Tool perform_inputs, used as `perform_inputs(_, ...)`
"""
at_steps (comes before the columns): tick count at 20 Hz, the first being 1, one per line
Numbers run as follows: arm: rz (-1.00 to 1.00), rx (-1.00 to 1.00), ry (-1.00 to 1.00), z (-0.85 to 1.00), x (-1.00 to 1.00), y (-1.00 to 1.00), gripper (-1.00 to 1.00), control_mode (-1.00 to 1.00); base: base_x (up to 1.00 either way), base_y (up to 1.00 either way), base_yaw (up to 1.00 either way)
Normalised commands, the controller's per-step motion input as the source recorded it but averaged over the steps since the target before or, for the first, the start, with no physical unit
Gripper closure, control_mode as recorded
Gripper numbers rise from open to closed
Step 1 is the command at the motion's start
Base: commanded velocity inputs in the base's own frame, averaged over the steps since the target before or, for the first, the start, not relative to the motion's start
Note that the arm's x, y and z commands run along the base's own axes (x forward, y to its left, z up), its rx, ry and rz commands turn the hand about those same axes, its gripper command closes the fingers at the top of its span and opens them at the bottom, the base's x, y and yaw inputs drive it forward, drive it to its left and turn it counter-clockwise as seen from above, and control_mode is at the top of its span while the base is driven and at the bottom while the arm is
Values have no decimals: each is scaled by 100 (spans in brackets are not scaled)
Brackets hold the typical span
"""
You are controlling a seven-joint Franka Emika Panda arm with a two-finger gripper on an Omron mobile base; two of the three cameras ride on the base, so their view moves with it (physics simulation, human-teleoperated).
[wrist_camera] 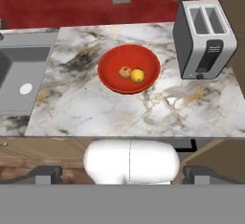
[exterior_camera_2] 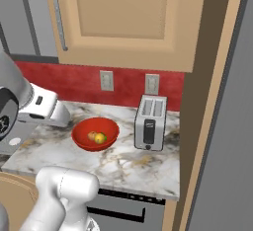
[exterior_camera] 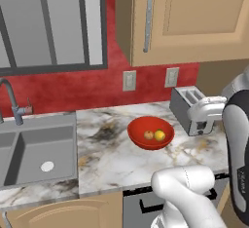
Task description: Take the sweet potato, lemon, and tangerine from the freezer and place them in the bowl on the counter.
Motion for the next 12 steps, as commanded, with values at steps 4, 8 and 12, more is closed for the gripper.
perform_inputs(4, 0, 0, -7, 35, -36, -1, -100, -100, 0, 0, 0)
perform_inputs(8, 0, 0, -5, 10, -40, 0, -100, -100, 0, 0, 0)
perform_inputs(12, 0, 0, -6, 0, -23, 0, -100, -100, 0, 0, 0)
